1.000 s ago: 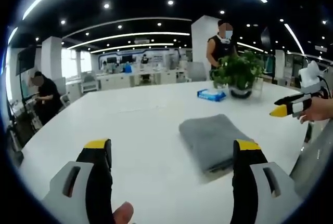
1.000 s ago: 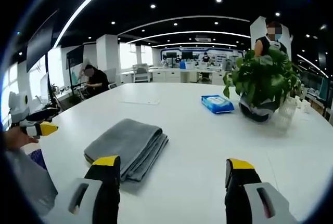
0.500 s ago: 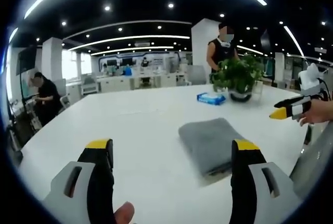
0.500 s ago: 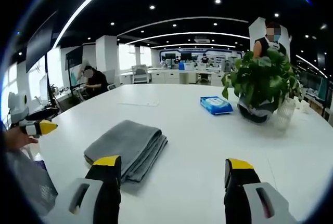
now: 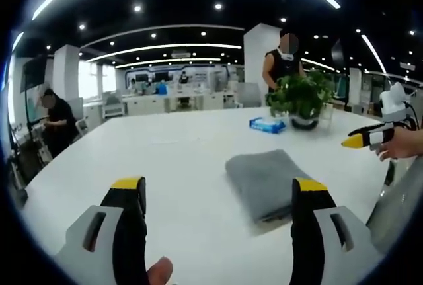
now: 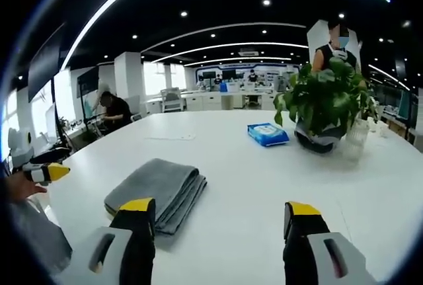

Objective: Open the folded towel by lifting each exposed corner and separating the folded layers until the towel lies flat within the target outline without major curled edges

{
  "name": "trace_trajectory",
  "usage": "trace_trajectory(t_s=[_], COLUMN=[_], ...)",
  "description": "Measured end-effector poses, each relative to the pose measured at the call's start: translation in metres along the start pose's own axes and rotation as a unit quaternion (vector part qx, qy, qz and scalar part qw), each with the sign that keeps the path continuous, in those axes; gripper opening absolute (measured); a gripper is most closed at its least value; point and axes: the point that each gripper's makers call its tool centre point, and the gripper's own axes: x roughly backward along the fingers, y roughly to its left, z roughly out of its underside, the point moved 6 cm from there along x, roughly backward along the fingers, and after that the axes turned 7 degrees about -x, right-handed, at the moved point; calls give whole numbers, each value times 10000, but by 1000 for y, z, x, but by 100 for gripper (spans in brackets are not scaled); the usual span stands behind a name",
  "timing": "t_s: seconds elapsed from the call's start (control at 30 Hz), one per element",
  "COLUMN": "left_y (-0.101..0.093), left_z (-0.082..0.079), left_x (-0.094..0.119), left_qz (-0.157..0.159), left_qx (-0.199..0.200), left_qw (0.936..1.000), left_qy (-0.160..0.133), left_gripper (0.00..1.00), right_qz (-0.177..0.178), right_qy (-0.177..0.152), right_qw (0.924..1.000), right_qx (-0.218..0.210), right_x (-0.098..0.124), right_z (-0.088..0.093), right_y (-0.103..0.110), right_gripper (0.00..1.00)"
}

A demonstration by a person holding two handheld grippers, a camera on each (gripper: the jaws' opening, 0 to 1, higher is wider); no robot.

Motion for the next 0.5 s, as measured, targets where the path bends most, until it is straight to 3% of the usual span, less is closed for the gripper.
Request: trace_trajectory(t_s=[0.13,0.27,0.5], left_y=[-2,-7,-19], left_z=[1,3,-2], left_x=[0,-4,-12], left_qz=[31,177,241], left_qx=[-105,-162,-276], left_qw=[9999,9997,9993], left_qy=[31,102,9], left_gripper=[87,87,83], right_qz=[79,180,61], right_qy=[11,52,-89], right_qw=[9999,9998,9998], right_qx=[-132,59,140], right_x=[0,-1,2], right_z=[3,3,-5], right_y=[-4,-8,-1], right_gripper=[77,77,75])
